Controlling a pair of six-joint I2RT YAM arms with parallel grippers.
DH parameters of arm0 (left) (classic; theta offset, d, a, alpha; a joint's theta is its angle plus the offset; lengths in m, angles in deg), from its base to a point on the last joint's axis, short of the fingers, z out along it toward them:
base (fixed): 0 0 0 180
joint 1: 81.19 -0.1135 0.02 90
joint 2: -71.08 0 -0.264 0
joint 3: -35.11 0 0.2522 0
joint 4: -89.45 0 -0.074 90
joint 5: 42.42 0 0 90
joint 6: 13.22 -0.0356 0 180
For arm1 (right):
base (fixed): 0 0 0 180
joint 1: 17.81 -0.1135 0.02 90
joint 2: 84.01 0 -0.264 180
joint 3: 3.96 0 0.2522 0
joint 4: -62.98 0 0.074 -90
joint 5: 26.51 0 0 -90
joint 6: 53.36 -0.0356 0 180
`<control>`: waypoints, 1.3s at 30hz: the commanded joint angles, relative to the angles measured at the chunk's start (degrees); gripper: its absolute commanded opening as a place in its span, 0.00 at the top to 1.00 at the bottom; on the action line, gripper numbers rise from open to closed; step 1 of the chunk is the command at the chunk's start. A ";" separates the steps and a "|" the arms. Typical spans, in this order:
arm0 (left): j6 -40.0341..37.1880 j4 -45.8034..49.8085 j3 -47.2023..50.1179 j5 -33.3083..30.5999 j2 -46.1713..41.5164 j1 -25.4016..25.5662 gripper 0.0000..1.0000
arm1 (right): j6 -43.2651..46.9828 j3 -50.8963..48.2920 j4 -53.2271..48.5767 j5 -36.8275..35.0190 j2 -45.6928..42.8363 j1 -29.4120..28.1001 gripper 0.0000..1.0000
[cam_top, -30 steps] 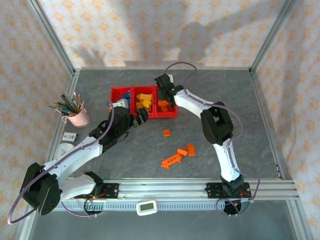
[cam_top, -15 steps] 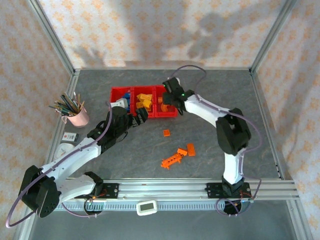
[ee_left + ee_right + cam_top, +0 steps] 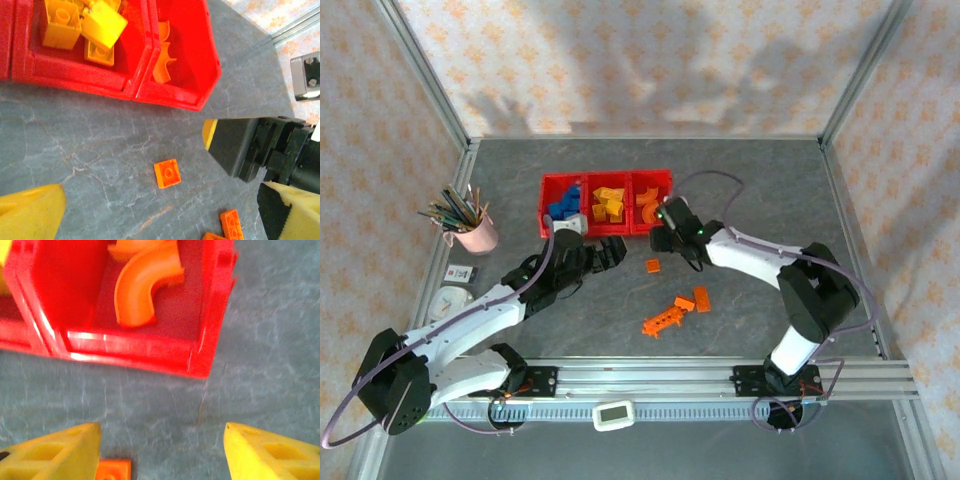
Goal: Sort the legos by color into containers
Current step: Pick up the lego from the center of the table.
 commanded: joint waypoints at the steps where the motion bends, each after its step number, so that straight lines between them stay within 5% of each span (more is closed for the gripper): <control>1: 2.62 -3.47 1.94 -1.94 -0.65 1.18 0.01 | -1.34 -2.63 2.09 -2.54 -2.76 -2.48 0.33; 19: 5.87 -2.98 5.26 -7.15 -4.17 1.69 0.01 | -3.30 -2.11 3.02 -3.75 5.64 -8.00 0.31; 39: 5.44 -2.53 5.45 -7.50 -4.01 1.72 0.01 | -3.36 1.09 0.63 -3.28 10.49 -8.36 0.70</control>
